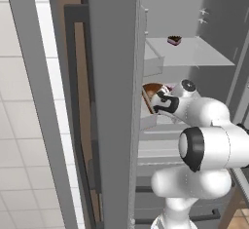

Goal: Pick the chicken drumstick and corn from their plates and place them in the bowl. Then put the bowl in the fridge.

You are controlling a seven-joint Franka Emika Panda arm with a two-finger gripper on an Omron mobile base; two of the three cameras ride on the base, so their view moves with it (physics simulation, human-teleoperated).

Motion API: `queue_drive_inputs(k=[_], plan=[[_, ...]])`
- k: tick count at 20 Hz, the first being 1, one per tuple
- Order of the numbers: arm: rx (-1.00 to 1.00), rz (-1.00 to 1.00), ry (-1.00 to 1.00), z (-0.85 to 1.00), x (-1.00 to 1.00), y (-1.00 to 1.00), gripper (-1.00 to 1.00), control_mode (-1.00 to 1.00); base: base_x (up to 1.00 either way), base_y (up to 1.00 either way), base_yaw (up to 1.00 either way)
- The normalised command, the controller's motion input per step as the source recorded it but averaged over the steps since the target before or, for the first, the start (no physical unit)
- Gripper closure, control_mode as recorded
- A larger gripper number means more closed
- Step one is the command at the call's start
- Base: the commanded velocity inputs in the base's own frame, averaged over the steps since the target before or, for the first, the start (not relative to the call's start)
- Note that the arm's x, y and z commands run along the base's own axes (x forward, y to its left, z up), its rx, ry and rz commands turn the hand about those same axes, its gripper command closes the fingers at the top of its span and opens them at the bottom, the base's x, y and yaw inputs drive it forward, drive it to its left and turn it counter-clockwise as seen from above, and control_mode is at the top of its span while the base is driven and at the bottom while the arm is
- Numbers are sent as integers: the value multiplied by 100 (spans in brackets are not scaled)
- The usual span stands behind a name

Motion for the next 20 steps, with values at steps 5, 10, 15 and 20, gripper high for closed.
queue_drive_inputs(k=[5,10,15,20], plan=[[0,1,-12,8,1,0,-100,-100,0,0,0],[1,2,-15,20,-11,0,-100,-100,0,0,0],[0,1,-5,30,-25,0,-100,-100,0,0,0],[-5,0,1,33,-39,0,-100,-100,0,0,0]])
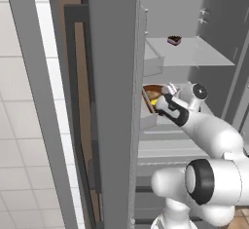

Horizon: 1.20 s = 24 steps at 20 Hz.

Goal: Pick the chicken drumstick and corn from their plates and place them in the bowl. Then put the bowl in the fridge.

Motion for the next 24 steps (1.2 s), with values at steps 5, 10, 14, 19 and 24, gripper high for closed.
queue_drive_inputs(k=[5,10,14,19,24], plan=[[-17,0,8,31,-56,0,-100,-100,0,0,0],[-17,9,5,17,-72,-6,-100,-100,0,0,0],[-18,20,0,7,-85,-14,-100,-100,0,0,0],[-20,28,0,0,-90,-8,-100,-100,0,0,0],[-22,20,0,0,-93,3,-100,-100,0,0,0]])
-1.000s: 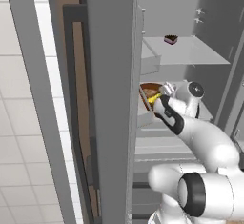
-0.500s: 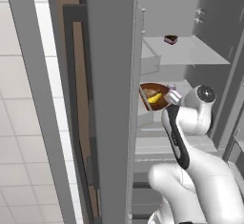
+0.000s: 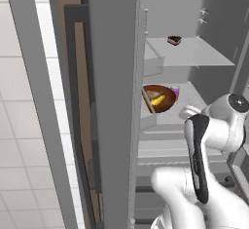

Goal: Pick the chicken drumstick and corn from their plates and place them in the bowl. Then put the bowl in the fridge.

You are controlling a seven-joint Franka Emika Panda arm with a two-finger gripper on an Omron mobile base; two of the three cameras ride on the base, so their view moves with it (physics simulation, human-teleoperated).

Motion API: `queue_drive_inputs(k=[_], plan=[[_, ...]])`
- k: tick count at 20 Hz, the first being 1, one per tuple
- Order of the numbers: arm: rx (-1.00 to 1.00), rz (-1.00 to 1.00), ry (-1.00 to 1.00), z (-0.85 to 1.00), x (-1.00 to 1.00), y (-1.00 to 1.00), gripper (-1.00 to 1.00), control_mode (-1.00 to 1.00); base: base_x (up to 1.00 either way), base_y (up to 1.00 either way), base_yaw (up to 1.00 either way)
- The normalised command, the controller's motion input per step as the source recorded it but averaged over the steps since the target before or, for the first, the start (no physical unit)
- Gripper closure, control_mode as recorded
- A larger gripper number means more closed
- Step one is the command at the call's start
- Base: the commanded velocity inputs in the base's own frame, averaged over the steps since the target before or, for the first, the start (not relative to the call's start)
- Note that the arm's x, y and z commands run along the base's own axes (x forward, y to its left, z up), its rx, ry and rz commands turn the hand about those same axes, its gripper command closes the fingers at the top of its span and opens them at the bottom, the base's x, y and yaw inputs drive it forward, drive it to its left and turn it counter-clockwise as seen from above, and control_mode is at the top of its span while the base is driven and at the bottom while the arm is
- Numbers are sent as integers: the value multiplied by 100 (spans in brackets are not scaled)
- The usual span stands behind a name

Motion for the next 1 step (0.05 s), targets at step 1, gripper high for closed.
queue_drive_inputs(k=[1], plan=[[-22,13,0,0,-94,12,-100,-100,0,0,0]])
